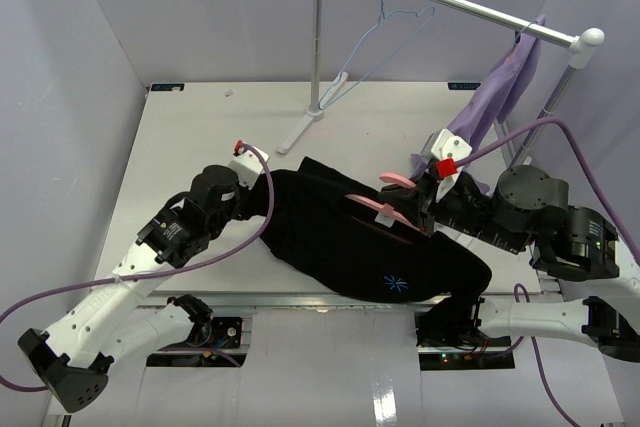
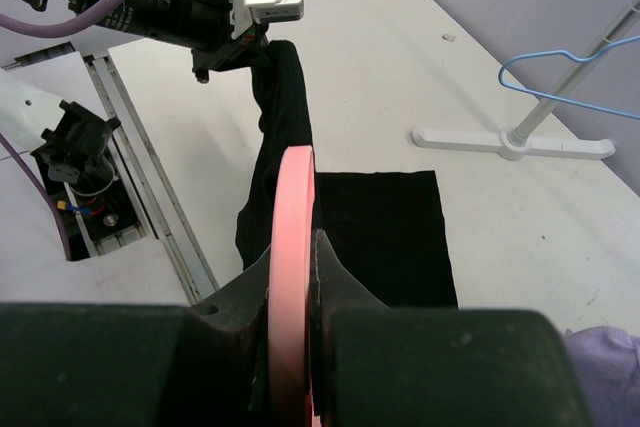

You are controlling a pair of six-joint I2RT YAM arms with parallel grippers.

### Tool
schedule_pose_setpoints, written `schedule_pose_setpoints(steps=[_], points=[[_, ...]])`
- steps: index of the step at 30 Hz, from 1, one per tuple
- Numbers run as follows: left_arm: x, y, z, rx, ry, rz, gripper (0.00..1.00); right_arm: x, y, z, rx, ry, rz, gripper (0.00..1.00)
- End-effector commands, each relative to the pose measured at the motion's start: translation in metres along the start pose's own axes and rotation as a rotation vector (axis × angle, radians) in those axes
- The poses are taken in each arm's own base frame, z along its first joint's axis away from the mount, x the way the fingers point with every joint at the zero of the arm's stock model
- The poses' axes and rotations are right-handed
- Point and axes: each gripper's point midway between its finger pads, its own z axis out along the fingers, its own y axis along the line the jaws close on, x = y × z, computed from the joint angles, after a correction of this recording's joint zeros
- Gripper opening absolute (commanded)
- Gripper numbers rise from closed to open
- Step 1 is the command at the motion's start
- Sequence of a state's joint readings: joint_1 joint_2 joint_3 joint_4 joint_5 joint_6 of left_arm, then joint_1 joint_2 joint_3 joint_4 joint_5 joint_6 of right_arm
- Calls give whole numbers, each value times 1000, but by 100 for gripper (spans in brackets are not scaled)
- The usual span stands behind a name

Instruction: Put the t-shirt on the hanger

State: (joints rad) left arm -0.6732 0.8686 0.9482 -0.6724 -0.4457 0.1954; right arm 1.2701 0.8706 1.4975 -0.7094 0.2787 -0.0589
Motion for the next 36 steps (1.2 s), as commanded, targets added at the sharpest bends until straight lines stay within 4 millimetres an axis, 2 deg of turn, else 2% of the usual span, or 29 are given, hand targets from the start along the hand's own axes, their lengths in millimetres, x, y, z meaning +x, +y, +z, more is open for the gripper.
schedule_pose_setpoints(steps=[1,8,10,13,14,15,17,18,20,22,25,27,31,36], points=[[7,15,-6,-66,44,-21,0,-35,-9,-9,36,-121,28,8],[4,11,-8,-37,30,-26,1,-31,-9,-3,40,-105,24,8],[-4,3,-10,20,-7,-33,35,-30,-8,-2,37,-101,23,8],[-33,-7,-32,151,-137,-17,84,-25,-6,5,37,-78,18,8],[-41,-3,-40,152,-175,-20,89,-25,-6,6,37,-75,19,8],[-50,1,-48,152,-212,-22,90,-23,-5,8,34,-68,15,8],[-85,19,-79,152,-336,-5,92,-22,-1,16,23,-53,13,8],[-97,17,-91,194,-382,13,92,-21,1,20,15,-45,11,8],[-119,4,-117,321,-479,68,89,-20,6,27,-6,-33,10,8],[-146,-18,-152,511,-614,132,84,-21,12,31,-33,-31,8,8],[-158,-39,-175,675,-692,209,78,-24,23,39,-91,-35,-2,8],[-158,-65,-179,838,-694,282,75,-26,36,44,-158,-44,-13,8],[-147,-90,-167,973,-654,341,75,-28,44,55,-188,-43,-18,8],[-134,-106,-162,1058,-642,364,78,-31,48,62,-205,-76,-24,8]])
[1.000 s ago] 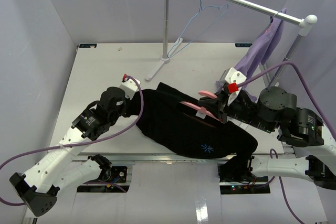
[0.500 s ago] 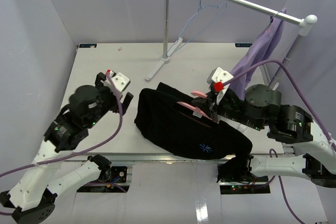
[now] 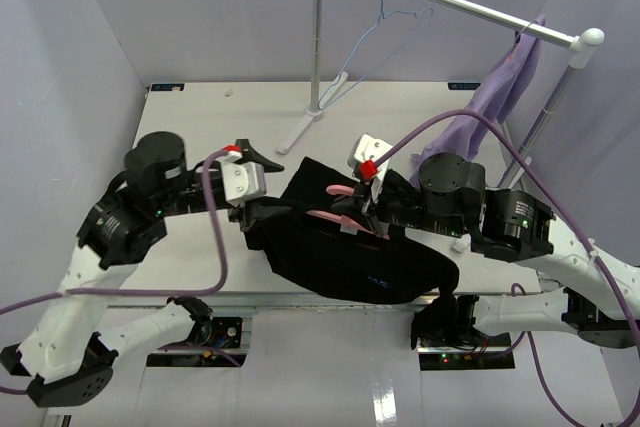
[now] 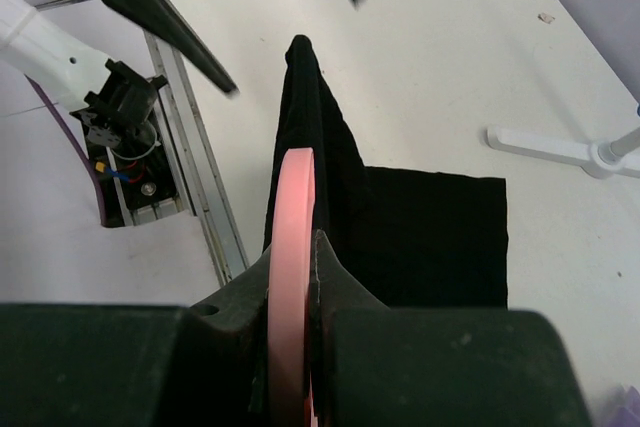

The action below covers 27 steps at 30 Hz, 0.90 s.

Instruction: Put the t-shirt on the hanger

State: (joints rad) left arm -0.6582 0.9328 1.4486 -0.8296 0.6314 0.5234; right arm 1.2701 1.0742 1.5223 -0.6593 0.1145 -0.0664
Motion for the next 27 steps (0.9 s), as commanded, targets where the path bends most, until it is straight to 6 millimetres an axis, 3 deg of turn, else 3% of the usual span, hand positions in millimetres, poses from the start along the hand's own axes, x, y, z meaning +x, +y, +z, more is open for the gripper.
schedule_pose_setpoints(steps=[1,8,12,17,20,22,27], points=[[15,-32,7,170,-9,-6,79,-53,5,-9,-40,-213,-21,8],[28,-40,10,195,10,-32,74,-62,18,-19,-113,-294,-39,8],[36,-45,15,228,25,-80,50,-65,19,-21,-119,-306,-43,8],[48,-53,19,257,40,-116,42,-64,22,-20,-138,-309,-49,8],[52,-55,19,265,48,-117,11,-64,23,-20,-140,-311,-53,8],[53,-56,20,277,52,-115,0,-64,22,-20,-139,-310,-54,8],[54,-55,19,284,58,-84,0,-58,26,-16,-158,-291,-48,8]])
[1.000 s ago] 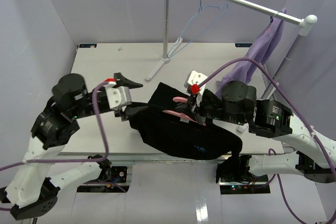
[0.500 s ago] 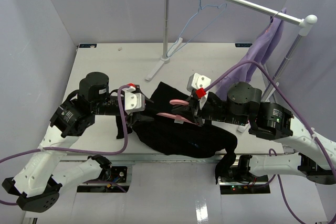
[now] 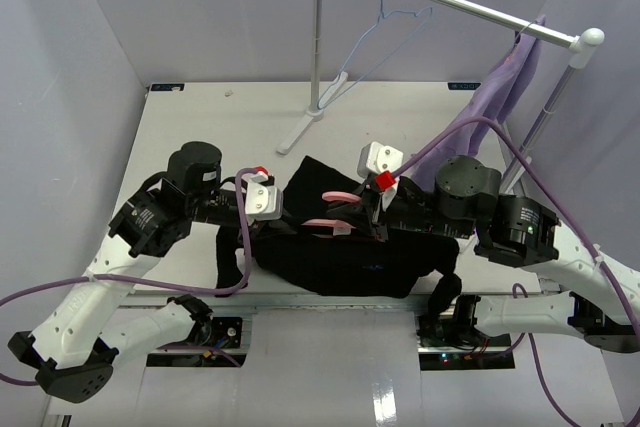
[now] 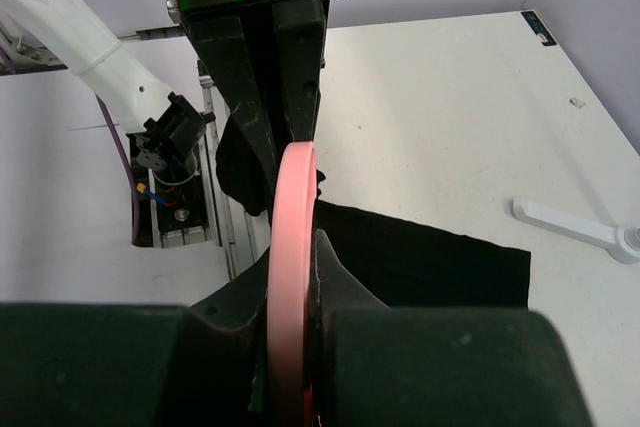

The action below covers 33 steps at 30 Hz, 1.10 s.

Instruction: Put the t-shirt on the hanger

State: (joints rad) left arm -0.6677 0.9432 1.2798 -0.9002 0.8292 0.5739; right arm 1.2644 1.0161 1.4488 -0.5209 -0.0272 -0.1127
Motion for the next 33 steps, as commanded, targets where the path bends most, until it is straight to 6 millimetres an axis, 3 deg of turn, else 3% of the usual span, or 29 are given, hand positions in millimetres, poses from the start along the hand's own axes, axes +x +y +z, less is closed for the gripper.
schedule_pose_setpoints(steps=[1,4,8,12,15,17,20,25,33], points=[[2,1,0,12,11,33,0,-37,7,-3,-36,-146,-7,8],[6,3,1,0,14,38,0,-26,5,-1,-22,-110,4,19],[9,1,3,7,8,33,0,-6,4,-7,-7,-64,7,55],[7,-1,0,7,7,47,0,16,1,-20,18,0,0,66],[-3,-9,-8,15,-8,65,0,54,-8,-39,88,74,-19,87],[-6,-15,-11,28,-15,71,0,73,-7,-46,92,100,-37,87],[-8,-18,-16,20,-21,85,0,85,1,-53,49,114,-57,86],[-9,-26,-21,23,-31,110,0,88,-10,-69,101,144,-105,84],[-10,-33,-20,48,-63,125,0,116,-9,-65,82,267,-130,78]])
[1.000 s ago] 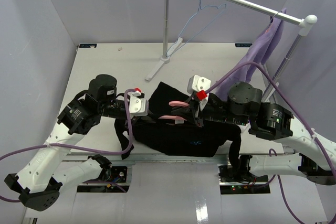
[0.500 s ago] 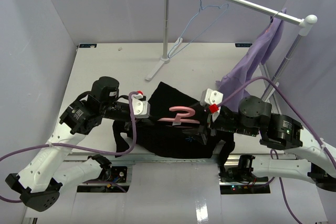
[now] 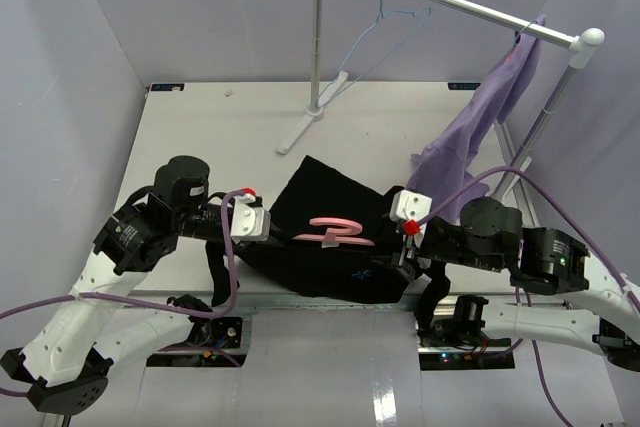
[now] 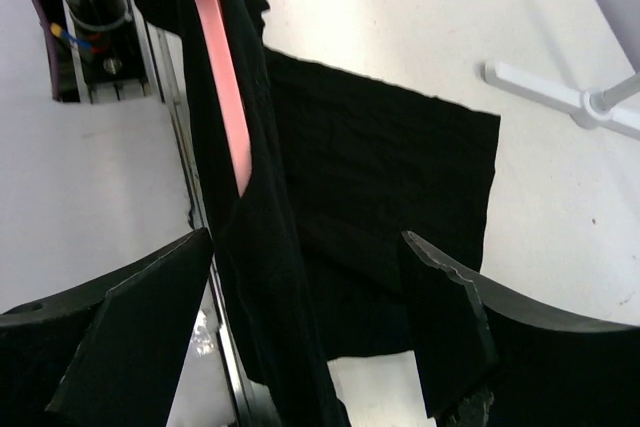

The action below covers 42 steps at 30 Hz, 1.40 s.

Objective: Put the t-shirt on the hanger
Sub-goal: Place the T-shirt on the hanger, then place the hanger at the clothesline.

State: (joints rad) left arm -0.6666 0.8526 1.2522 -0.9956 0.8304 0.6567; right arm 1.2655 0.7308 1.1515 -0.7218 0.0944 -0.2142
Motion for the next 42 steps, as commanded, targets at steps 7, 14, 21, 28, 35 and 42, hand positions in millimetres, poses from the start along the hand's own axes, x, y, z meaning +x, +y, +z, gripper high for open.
schedule_pose_setpoints(steps=[7,14,21,28,35,42], points=[[-15,5,-4,-45,-67,74,0,5,4,8,-29,52,-24,10],[-22,47,-17,-306,-73,53,94,-31,-10,9,52,25,126,8],[-38,115,-68,-807,-153,-95,98,21,-25,1,251,242,337,8],[1,157,-84,-1102,-99,-426,98,31,-43,-22,418,276,435,8],[29,165,-93,-1236,-91,-452,98,46,-67,-29,657,286,549,8],[20,156,-113,-1297,-176,-475,98,27,-96,-26,880,133,693,8]])
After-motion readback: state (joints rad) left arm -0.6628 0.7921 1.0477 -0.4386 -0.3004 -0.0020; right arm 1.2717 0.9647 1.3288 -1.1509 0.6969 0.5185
